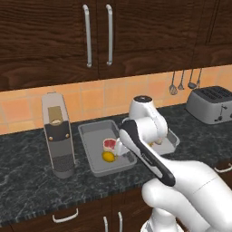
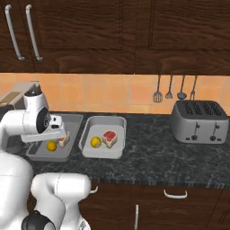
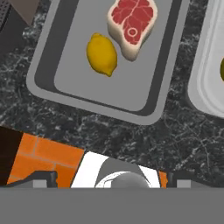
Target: Place one lemon and one steak in each tupperware on the nearby counter, to pack two identical lunches.
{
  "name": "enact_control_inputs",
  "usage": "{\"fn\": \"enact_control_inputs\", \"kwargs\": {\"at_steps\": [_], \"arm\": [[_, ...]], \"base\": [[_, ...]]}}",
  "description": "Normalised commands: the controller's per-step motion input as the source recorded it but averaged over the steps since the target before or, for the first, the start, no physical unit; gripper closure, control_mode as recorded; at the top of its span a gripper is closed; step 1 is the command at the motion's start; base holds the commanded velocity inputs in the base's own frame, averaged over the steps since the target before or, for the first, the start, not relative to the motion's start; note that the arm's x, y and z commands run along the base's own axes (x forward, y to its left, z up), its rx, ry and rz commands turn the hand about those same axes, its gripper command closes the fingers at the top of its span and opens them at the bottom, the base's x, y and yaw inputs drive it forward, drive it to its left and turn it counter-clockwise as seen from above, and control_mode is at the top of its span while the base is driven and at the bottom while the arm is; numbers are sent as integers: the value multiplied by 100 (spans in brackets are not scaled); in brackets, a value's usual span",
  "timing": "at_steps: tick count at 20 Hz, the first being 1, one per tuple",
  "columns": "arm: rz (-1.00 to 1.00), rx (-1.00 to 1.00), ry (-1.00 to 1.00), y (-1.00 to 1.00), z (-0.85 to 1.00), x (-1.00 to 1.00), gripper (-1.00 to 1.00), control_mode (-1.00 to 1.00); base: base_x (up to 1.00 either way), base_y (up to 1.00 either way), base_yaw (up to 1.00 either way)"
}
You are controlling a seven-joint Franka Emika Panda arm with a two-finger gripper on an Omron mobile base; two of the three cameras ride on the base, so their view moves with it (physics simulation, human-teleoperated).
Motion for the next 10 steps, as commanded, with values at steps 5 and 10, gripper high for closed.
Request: {"fn": "enact_control_inputs", "kwargs": {"at_steps": [5,10], "arm": [[-1,0,6,-83,56,-27,-100,-100],[-4,0,0,-61,77,-45,-100,-100]], "base": [[0,0,0],[0,0,0]]}}
